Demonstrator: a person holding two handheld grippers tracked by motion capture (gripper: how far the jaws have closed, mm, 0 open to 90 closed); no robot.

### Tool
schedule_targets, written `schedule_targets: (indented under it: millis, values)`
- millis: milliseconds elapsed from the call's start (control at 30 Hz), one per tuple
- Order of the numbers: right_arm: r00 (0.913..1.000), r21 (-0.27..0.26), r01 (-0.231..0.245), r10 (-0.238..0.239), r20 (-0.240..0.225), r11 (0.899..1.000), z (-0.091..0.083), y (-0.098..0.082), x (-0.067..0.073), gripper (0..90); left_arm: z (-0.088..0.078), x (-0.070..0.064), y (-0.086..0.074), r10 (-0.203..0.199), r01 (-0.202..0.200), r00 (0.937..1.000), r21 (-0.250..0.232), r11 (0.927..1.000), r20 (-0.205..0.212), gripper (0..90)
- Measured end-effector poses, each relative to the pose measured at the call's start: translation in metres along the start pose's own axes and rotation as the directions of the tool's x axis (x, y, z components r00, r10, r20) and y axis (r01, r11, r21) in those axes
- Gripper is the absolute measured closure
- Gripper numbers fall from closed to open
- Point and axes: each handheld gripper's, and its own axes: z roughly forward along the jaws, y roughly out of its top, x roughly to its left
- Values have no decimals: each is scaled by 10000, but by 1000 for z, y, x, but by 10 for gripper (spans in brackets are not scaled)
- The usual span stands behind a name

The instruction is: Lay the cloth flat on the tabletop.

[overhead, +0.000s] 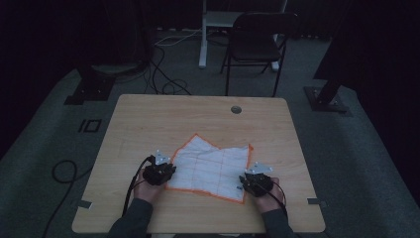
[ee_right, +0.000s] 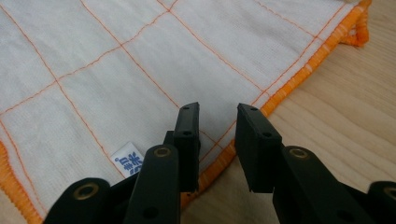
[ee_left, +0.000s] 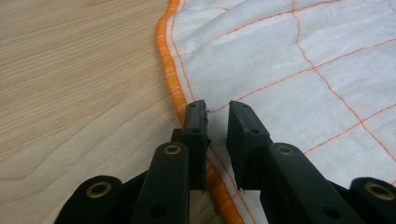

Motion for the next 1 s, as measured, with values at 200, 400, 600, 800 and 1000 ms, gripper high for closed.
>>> schedule_targets:
  millis: [200, 400, 600, 800, 1000]
  values:
    - [9999, 4, 130, -130, 26, 9999, -1, -1, 0, 700, 1, 0, 8, 63, -57, 9997, -227, 9997, 246, 739]
    - [9999, 16, 151, -151, 21, 9999, -1, 0, 1, 702, 5, 6, 29, 102, -95, 9999, -547, 9985, 133, 735]
    - [9999, 47, 141, -141, -54, 9999, -1, 0, 1, 733, 23, 13, 51, 418, -427, 9990, -800, 9959, -124, 757]
    - [9993, -163, 366, -365, 109, 9992, -1, 2, 3, 744, 44, 18, 70, 551, -561, 9983, -583, 9967, -181, 766]
    - [9979, -674, 593, -573, 307, 9960, 0, 8, 4, 739, 71, 20, 87, 619, -619, 9980, 16, 9981, -97, 758]
